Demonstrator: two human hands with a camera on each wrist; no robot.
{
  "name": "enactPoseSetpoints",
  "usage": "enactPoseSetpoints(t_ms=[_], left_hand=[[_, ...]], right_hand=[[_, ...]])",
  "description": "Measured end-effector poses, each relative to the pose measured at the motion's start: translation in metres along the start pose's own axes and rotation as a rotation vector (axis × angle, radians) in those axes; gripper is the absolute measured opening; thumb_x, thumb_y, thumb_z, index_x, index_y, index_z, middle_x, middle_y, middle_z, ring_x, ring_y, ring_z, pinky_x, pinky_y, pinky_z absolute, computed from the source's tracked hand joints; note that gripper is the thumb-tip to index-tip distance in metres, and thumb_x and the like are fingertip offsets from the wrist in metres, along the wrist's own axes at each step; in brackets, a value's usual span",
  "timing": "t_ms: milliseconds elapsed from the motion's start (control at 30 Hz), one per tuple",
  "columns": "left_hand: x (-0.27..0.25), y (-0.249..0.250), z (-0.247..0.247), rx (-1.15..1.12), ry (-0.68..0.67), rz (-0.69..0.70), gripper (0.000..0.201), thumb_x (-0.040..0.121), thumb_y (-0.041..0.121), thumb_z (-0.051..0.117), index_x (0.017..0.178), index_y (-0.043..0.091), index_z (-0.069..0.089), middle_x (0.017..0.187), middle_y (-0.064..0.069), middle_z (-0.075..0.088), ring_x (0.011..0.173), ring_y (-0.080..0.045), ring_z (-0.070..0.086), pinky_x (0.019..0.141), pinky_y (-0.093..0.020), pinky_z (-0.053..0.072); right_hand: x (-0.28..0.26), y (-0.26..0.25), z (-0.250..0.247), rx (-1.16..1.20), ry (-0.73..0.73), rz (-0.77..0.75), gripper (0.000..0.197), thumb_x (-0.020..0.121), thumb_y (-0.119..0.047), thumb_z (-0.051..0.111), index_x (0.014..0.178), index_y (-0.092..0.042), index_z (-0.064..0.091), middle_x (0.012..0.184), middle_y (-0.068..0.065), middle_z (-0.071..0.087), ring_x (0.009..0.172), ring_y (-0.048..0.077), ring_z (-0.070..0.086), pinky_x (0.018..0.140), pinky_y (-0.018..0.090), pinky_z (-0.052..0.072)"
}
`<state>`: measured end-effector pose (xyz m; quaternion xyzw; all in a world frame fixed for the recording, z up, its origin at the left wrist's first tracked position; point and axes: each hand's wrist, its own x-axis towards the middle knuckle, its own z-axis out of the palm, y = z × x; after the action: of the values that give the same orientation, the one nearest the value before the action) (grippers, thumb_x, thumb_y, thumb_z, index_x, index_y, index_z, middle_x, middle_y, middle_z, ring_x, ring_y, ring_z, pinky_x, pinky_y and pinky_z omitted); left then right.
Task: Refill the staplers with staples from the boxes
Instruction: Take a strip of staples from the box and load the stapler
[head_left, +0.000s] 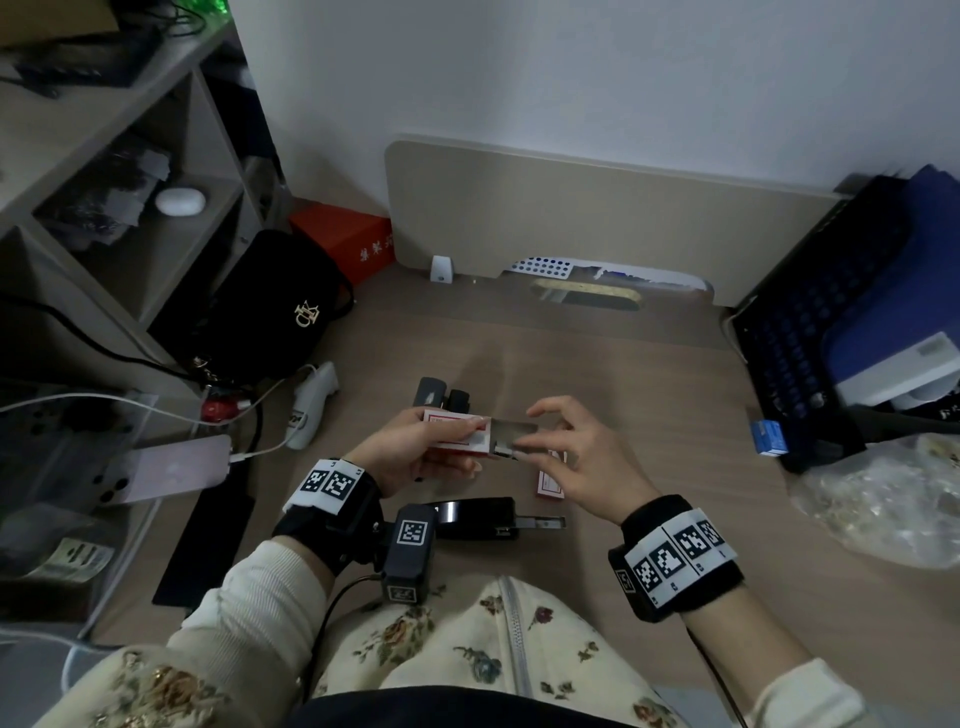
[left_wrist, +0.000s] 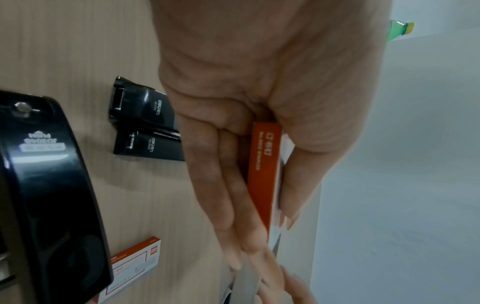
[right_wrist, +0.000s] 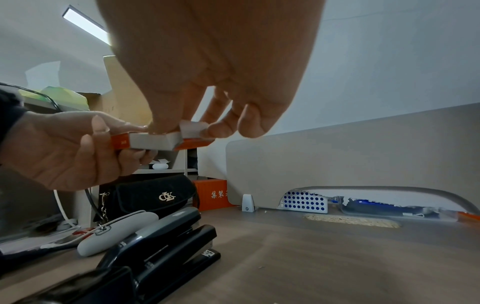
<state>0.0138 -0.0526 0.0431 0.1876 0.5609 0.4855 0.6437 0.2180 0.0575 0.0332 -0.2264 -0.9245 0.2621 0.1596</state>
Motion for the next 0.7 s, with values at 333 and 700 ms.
enactPoseSetpoints(t_ms=[333, 700], left_hand=[[0.0015, -0.0038, -0.002, 0.02, -0.008, -0.033, 0.019, 0.09, 0.015, 0.062, 0.105, 0.007, 0.069, 0.075, -0.011, 0.072, 0.058, -0.016, 0.069, 0.059, -0.026, 0.059], [0.0036, -0.0085, -0.0008, -0.027, 0.021, -0.074, 0.017, 0.092, 0.017, 0.061, 0.104, 0.009, 0.069, 0.074, -0.012, 0.071, 0.058, -0.016, 0.069, 0.056, -0.025, 0.058]], right_hand=[[0.0015, -0.0058, -0.0021, 0.032, -0.225, 0.145, 0.011, 0.09, -0.038, 0.058, 0.085, -0.028, 0.055, 0.115, -0.022, 0.037, 0.089, 0.004, 0.053, 0.081, 0.026, 0.046], [0.0007, -0.0044, -0.001, 0.222, 0.281, 0.248, 0.018, 0.092, -0.03, 0.056, 0.088, -0.013, 0.063, 0.078, -0.007, 0.066, 0.065, 0.003, 0.06, 0.057, 0.019, 0.05]])
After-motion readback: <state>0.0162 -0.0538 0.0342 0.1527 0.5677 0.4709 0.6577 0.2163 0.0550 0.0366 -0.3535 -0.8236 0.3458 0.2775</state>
